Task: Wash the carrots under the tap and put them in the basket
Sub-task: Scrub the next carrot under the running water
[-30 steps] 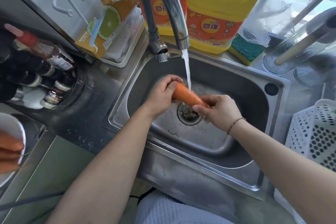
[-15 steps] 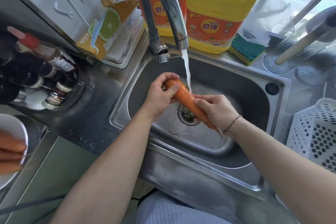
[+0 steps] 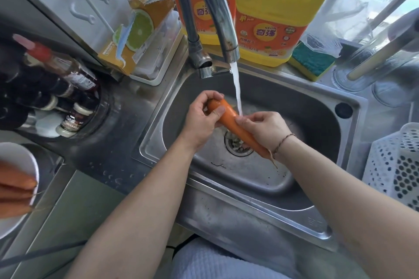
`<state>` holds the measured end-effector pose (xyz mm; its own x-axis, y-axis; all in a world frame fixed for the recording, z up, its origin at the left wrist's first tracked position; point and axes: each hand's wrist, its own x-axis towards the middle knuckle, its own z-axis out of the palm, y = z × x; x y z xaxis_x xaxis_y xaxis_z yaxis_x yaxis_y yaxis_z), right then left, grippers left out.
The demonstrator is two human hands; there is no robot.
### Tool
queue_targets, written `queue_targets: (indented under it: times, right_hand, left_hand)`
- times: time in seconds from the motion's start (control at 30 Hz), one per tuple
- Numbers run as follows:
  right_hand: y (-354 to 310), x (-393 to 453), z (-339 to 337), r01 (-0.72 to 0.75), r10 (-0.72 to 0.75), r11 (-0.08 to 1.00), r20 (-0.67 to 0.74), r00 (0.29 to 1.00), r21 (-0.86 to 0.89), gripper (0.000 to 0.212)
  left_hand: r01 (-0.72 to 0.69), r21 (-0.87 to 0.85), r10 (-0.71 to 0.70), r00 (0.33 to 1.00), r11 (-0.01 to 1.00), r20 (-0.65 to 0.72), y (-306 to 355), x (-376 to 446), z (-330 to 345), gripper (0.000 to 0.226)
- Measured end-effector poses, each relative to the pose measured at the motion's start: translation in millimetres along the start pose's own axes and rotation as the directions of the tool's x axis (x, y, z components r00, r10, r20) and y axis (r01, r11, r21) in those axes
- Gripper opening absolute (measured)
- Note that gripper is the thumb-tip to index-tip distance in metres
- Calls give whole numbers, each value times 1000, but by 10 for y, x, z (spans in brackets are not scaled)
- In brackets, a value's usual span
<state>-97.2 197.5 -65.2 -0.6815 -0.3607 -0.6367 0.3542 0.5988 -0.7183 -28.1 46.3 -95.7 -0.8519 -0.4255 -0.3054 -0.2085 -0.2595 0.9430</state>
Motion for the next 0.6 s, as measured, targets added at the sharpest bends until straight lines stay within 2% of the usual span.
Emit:
queue_targets:
  times: [0.07, 0.13, 0.23, 0.3, 0.47, 0.6]
  right_hand:
    - [10, 1, -28, 22, -20, 999, 65, 998, -27, 10]
    - [-5, -20, -38, 34, -33, 999, 40, 999, -18, 13]
    - [-38, -12, -36, 15, -14, 1000, -66, 998, 9, 30]
    - [-24, 11, -56, -22, 20, 1000, -88, 996, -20, 36]
    - [32, 3, -112, -4, 5, 998, 15, 1000, -65, 20]
    - [-43, 34, -82, -62, 61, 998, -35, 998, -25, 40]
  left_hand:
    - [11, -18, -11, 1000, 1000, -14, -24, 21, -40, 25]
    - [13, -33, -14, 1000, 999, -22, -48, 20, -22, 25]
    - [4, -44, -5, 1000, 999, -8, -68, 5, 64, 25]
    - [-3, -10, 4, 1000, 1000, 15, -90, 12, 84, 26]
    - [22, 26, -23, 999, 999, 25, -101, 76, 34, 27]
    - [16, 4, -16, 998, 1000, 58, -77, 39, 88, 26]
